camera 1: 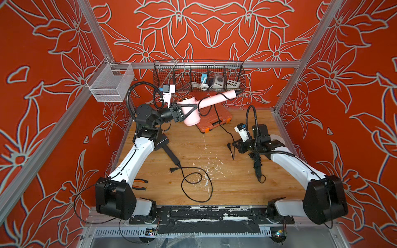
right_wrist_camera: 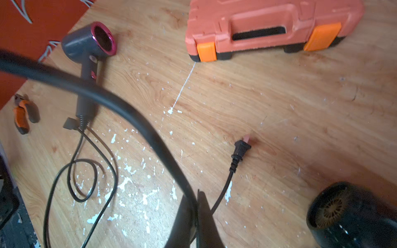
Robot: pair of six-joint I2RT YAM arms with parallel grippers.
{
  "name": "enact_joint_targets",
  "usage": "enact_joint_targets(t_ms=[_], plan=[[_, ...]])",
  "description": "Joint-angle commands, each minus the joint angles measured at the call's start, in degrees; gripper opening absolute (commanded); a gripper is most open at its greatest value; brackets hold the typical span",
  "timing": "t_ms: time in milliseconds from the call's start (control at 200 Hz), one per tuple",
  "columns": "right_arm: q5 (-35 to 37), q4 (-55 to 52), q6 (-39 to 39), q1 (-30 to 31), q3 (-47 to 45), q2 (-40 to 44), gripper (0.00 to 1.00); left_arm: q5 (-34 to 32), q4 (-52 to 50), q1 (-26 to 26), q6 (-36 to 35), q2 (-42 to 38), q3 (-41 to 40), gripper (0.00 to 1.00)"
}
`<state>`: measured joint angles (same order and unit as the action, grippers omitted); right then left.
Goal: Wrap the cord around the hair dryer
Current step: Wrap the power cord around the hair dryer.
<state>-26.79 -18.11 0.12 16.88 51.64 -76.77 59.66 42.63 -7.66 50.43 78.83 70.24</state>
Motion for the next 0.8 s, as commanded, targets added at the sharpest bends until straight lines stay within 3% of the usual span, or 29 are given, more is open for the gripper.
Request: enact_joint_targets(t_ms=[0, 345, 565, 796], plan=[[7.7, -6.1, 1.0, 0.4, -0.9, -1.8, 0.00, -3.9, 1.0, 1.7, -2.9, -3.5, 2.4, 0.00], [11.8, -10.6, 1.8, 0.6, 0.4, -6.5, 0.00, -6.4, -3.5, 5.9, -5.9, -4.9, 1.8, 0.00], [14.0, -15.3, 1.1, 4.8, 1.7, 0.6, 0.00, -13.4, -23.5, 5.9, -22.6, -5.6, 1.7, 0.00], [18.3, -29.9, -1.7, 13.0, 9.9, 9.8, 0.00, -31.3, -43.1, 5.8, -37.5, -0.9, 3.1, 0.00]])
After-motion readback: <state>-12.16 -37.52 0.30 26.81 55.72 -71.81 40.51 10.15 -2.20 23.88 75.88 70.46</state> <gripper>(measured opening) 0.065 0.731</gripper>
